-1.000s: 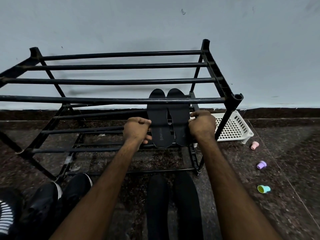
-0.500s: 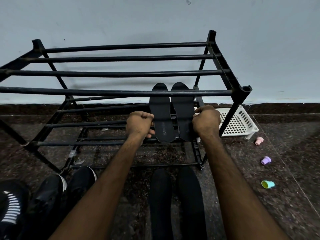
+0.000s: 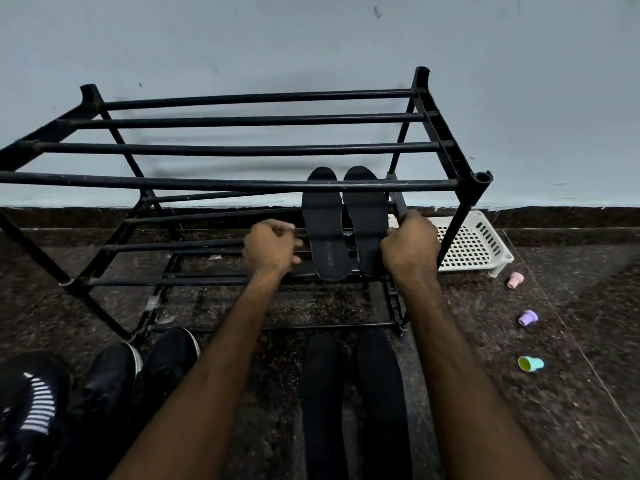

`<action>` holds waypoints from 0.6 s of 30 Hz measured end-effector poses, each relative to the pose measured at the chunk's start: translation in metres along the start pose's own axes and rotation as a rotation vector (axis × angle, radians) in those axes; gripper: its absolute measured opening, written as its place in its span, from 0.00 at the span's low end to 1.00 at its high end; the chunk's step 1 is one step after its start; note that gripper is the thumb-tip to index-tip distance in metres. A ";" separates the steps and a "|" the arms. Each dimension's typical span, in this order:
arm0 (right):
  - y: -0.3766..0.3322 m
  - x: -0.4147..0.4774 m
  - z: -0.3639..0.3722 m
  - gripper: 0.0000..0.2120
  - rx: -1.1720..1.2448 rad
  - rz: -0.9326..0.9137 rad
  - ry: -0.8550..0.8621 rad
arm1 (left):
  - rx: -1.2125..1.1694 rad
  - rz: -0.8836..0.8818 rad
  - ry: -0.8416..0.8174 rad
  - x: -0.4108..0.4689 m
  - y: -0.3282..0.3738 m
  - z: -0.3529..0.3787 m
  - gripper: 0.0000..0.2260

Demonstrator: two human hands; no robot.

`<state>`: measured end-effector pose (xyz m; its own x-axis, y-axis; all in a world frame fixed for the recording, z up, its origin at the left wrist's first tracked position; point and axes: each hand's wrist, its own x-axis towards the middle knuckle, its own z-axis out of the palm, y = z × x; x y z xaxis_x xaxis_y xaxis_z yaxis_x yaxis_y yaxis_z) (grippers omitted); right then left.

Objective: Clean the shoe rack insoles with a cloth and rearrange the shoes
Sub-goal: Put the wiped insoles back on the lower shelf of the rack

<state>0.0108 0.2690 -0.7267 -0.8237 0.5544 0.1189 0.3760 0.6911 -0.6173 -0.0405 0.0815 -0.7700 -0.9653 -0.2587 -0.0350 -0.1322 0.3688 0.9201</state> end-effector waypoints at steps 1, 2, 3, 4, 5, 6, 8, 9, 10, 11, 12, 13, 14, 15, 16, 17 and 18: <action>0.000 -0.010 -0.004 0.13 0.024 -0.010 0.015 | 0.040 0.042 0.103 -0.007 0.001 -0.009 0.06; 0.001 -0.023 -0.009 0.13 0.058 -0.017 0.031 | 0.036 0.073 0.209 -0.016 0.000 -0.017 0.06; 0.003 -0.038 -0.014 0.13 0.099 -0.019 0.045 | -0.018 0.099 0.307 -0.026 -0.002 -0.024 0.06; 0.008 -0.057 -0.020 0.12 0.148 -0.011 0.052 | -0.099 0.126 0.400 -0.042 -0.006 -0.030 0.07; 0.015 -0.076 -0.024 0.10 0.198 0.011 0.049 | -0.173 0.156 0.485 -0.058 -0.012 -0.031 0.06; 0.026 -0.096 -0.027 0.08 0.244 0.049 0.044 | -0.224 0.176 0.538 -0.080 -0.019 -0.029 0.05; 0.058 -0.130 -0.029 0.07 0.329 0.149 0.050 | -0.214 0.145 0.515 -0.122 -0.042 -0.009 0.05; 0.081 -0.147 -0.027 0.06 0.360 0.217 0.041 | -0.160 0.091 0.430 -0.143 -0.057 0.004 0.05; 0.104 -0.159 -0.021 0.06 0.374 0.298 0.014 | -0.094 0.020 0.295 -0.159 -0.073 0.019 0.05; 0.129 -0.171 -0.013 0.07 0.351 0.396 -0.043 | -0.024 -0.052 0.128 -0.175 -0.092 0.036 0.06; 0.151 -0.179 -0.003 0.08 0.301 0.490 -0.118 | 0.046 -0.132 -0.047 -0.188 -0.108 0.052 0.07; 0.170 -0.186 0.008 0.09 0.239 0.560 -0.206 | 0.132 -0.189 -0.200 -0.197 -0.122 0.064 0.07; 0.185 -0.190 0.017 0.10 0.184 0.590 -0.299 | 0.250 -0.224 -0.320 -0.206 -0.130 0.074 0.05; 0.194 -0.193 0.026 0.11 0.143 0.582 -0.381 | 0.375 -0.231 -0.402 -0.212 -0.138 0.081 0.06; 0.203 -0.194 0.035 0.11 0.116 0.559 -0.438 | 0.495 -0.237 -0.455 -0.218 -0.139 0.087 0.09; 0.207 -0.194 0.040 0.11 0.096 0.530 -0.473 | 0.583 -0.235 -0.481 -0.221 -0.144 0.090 0.10; 0.208 -0.194 0.045 0.11 0.077 0.504 -0.497 | 0.615 -0.255 -0.486 -0.223 -0.146 0.092 0.11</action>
<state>0.2301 0.2847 -0.9132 -0.6608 0.5077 -0.5528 0.7458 0.3615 -0.5595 0.1731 0.1677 -0.9323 -0.8601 -0.0375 -0.5087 -0.3240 0.8103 0.4882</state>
